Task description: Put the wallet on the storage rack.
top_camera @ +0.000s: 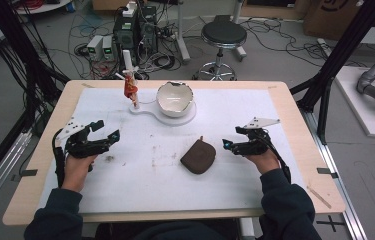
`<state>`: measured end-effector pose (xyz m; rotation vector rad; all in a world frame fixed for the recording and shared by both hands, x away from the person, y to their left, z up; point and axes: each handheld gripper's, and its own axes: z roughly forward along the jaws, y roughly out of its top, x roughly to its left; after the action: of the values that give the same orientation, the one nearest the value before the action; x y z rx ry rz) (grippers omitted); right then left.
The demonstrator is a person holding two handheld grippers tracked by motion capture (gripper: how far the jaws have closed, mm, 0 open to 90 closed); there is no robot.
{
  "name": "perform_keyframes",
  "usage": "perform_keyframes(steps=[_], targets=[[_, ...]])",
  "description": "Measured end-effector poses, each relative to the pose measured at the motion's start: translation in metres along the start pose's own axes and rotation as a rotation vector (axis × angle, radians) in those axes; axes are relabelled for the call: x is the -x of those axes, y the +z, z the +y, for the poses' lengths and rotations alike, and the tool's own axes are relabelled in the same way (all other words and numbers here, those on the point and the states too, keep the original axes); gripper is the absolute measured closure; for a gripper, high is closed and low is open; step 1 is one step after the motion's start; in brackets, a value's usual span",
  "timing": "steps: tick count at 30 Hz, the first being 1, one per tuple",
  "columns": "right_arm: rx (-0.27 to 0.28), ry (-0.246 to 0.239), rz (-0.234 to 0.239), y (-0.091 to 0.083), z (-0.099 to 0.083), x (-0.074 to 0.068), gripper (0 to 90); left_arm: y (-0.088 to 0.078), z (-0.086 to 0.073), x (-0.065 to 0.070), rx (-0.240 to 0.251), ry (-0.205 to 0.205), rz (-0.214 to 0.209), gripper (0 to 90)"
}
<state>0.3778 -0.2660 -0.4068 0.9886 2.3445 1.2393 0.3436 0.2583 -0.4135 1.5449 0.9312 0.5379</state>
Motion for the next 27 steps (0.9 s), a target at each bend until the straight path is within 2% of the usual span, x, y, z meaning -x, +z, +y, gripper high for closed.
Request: perform_keyframes(steps=[4,12,16,20,23,24,25,27], targets=[[-0.018,-0.025,0.048,0.011,0.003,-0.011,21.5,0.003,0.000,0.001,-0.011,0.004,-0.010,17.7],[-0.086,-0.025,0.172,0.040,0.005,-0.029,21.5,0.008,-0.003,0.000,-0.036,-0.009,-0.021,17.8],[-0.145,-0.037,0.212,0.054,0.003,-0.034,21.4,0.009,-0.004,0.002,-0.044,-0.007,-0.028,18.0],[-0.160,-0.020,0.241,0.058,0.002,-0.033,21.3,0.013,-0.005,0.004,-0.059,-0.009,-0.039,18.5],[-0.171,0.020,0.282,0.061,0.000,-0.028,22.1,0.016,-0.006,0.006,-0.072,-0.012,-0.050,18.7],[-0.174,0.035,0.294,0.062,-0.001,-0.028,25.1,0.017,-0.007,0.006,-0.076,-0.012,-0.054,18.7],[-0.175,0.037,0.310,0.062,-0.001,-0.027,29.0,0.019,-0.007,0.008,-0.082,-0.012,-0.057,18.7],[-0.176,0.020,0.311,0.061,0.000,-0.029,30.8,0.022,-0.007,0.011,-0.094,-0.013,-0.072,18.8]])
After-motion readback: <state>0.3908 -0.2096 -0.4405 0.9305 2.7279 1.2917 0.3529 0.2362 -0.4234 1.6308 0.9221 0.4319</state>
